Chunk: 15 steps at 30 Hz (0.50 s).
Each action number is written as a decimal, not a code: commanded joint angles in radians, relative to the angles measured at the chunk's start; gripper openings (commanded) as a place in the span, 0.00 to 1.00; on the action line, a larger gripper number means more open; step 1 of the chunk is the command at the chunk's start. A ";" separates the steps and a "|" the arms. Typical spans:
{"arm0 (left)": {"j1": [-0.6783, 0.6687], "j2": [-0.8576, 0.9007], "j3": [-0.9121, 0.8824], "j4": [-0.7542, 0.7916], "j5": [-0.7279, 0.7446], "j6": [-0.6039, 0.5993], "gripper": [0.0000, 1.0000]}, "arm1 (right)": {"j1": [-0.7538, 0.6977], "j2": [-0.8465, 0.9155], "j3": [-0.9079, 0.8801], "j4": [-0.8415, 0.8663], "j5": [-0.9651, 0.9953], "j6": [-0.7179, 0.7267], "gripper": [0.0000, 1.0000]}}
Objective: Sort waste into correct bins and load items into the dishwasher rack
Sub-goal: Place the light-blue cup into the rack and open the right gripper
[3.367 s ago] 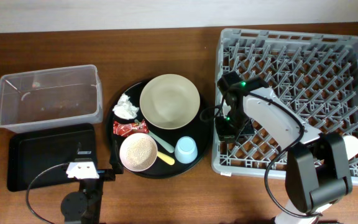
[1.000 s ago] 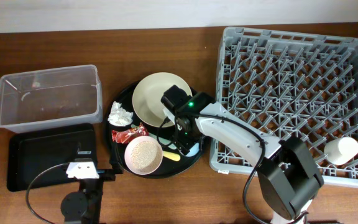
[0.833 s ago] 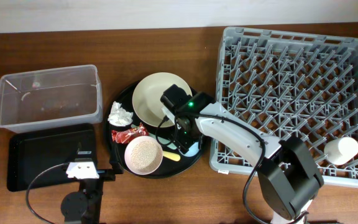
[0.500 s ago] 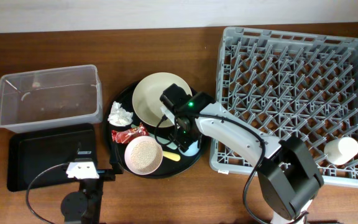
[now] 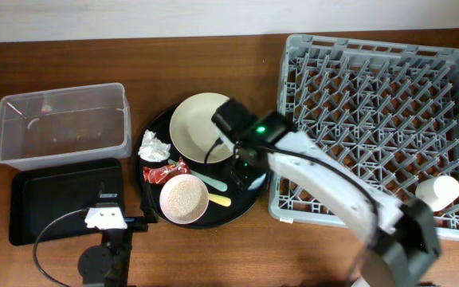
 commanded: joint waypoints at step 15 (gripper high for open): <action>-0.004 -0.006 -0.006 -0.001 0.014 0.015 0.99 | -0.470 -0.307 0.108 -0.156 0.246 0.348 0.61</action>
